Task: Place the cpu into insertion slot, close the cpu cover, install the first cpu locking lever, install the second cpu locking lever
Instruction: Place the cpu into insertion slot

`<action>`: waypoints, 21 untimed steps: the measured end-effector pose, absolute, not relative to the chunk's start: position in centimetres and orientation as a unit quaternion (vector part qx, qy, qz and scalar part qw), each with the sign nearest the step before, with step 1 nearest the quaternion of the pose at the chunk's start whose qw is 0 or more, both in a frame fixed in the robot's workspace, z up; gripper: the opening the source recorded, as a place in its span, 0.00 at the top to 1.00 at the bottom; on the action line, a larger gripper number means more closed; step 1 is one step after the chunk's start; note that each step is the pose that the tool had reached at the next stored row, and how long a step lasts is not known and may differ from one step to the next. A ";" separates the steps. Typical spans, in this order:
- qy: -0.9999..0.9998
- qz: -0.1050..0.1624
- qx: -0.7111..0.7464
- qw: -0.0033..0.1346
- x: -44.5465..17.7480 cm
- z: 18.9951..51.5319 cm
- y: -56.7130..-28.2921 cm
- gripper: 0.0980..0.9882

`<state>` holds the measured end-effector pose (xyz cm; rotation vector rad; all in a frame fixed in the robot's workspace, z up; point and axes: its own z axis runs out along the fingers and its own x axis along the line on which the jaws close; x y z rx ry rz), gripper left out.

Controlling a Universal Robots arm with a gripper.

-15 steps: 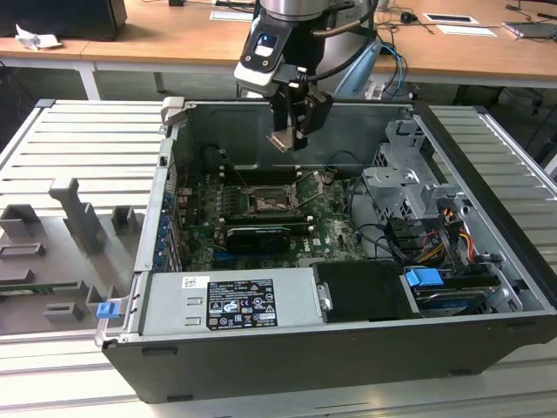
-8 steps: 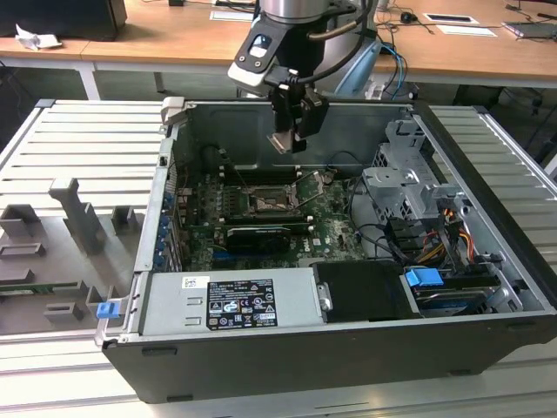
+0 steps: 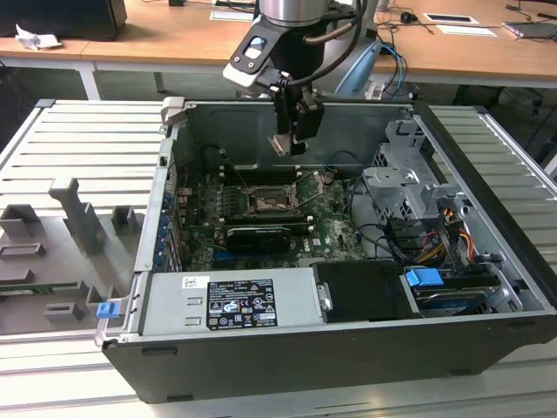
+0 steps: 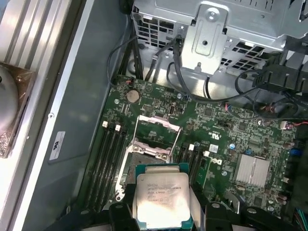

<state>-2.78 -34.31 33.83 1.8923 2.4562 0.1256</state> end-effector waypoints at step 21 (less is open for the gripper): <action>0.722 0.038 0.690 0.023 -2.8 33.4 -34.3 0.52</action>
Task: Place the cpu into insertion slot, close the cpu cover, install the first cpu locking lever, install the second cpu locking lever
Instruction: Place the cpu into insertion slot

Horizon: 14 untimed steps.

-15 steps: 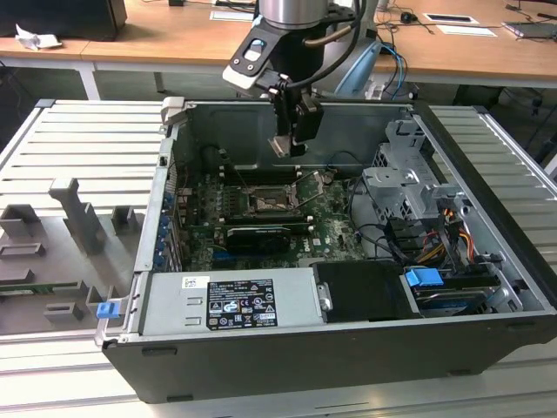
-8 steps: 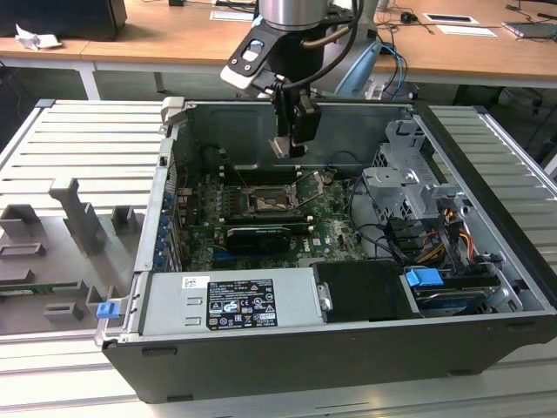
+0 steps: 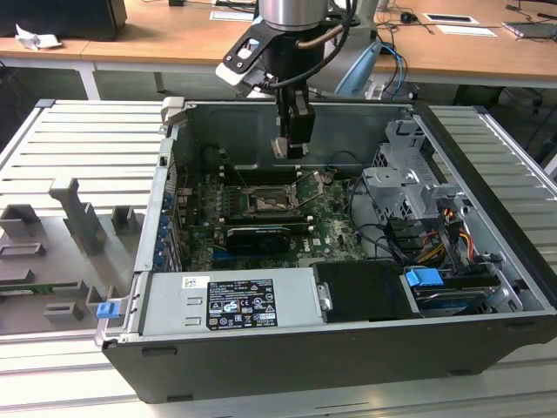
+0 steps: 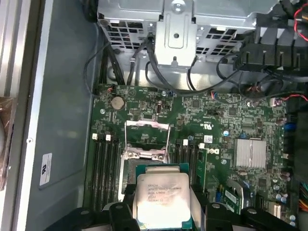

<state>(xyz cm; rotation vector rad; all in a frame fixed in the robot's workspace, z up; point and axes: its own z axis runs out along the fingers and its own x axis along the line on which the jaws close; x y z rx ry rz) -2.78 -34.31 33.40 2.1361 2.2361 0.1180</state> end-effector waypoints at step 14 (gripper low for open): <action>0.701 0.037 0.711 0.025 -3.0 31.6 -34.3 0.52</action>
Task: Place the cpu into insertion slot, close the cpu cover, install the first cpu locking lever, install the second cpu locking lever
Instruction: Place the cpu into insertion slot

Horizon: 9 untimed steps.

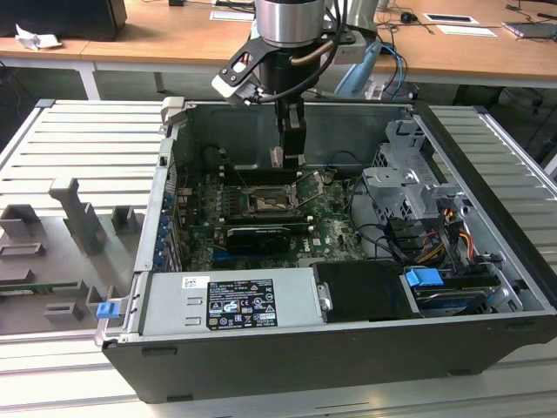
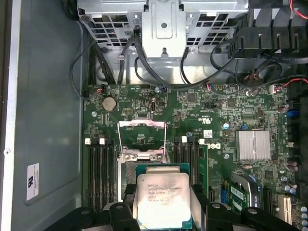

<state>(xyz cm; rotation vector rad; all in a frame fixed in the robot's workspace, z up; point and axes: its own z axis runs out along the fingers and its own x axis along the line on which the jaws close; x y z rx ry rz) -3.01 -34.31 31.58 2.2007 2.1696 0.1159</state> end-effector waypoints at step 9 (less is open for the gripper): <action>0.701 0.037 0.711 0.025 -3.0 31.0 -34.3 0.52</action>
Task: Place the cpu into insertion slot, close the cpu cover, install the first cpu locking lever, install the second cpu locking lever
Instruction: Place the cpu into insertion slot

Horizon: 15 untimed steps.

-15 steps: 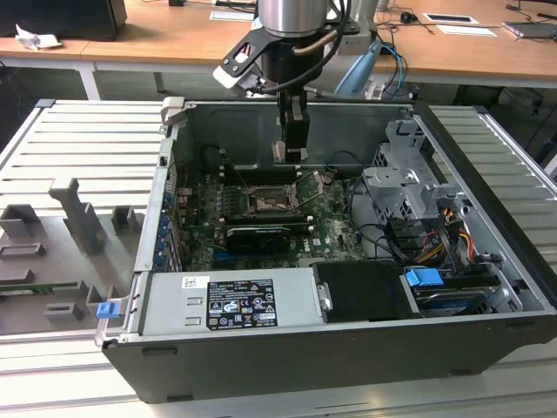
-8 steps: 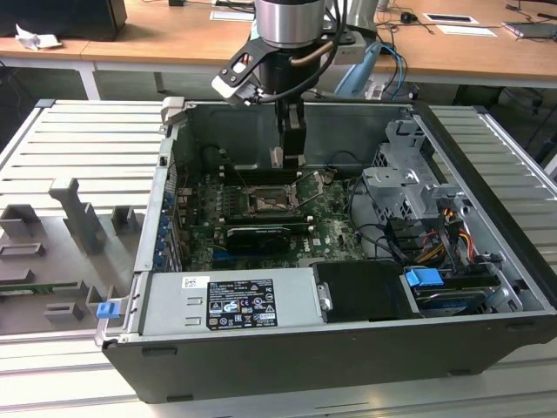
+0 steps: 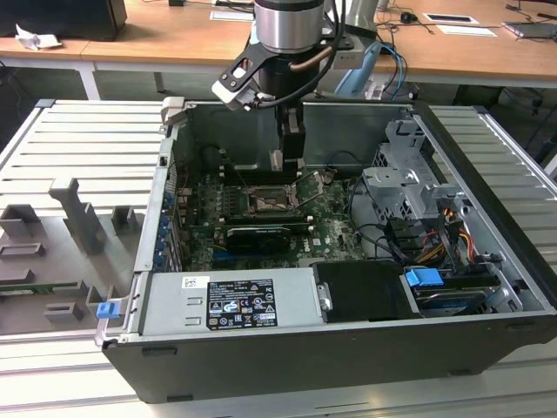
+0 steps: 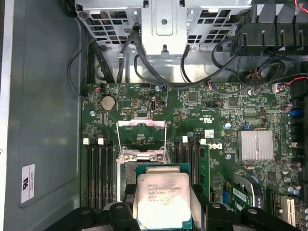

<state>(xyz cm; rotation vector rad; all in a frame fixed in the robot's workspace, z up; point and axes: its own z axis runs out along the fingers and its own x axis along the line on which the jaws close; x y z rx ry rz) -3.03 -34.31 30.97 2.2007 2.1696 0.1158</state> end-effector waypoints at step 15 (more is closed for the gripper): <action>0.701 0.038 0.711 0.024 -3.1 28.9 -34.2 0.52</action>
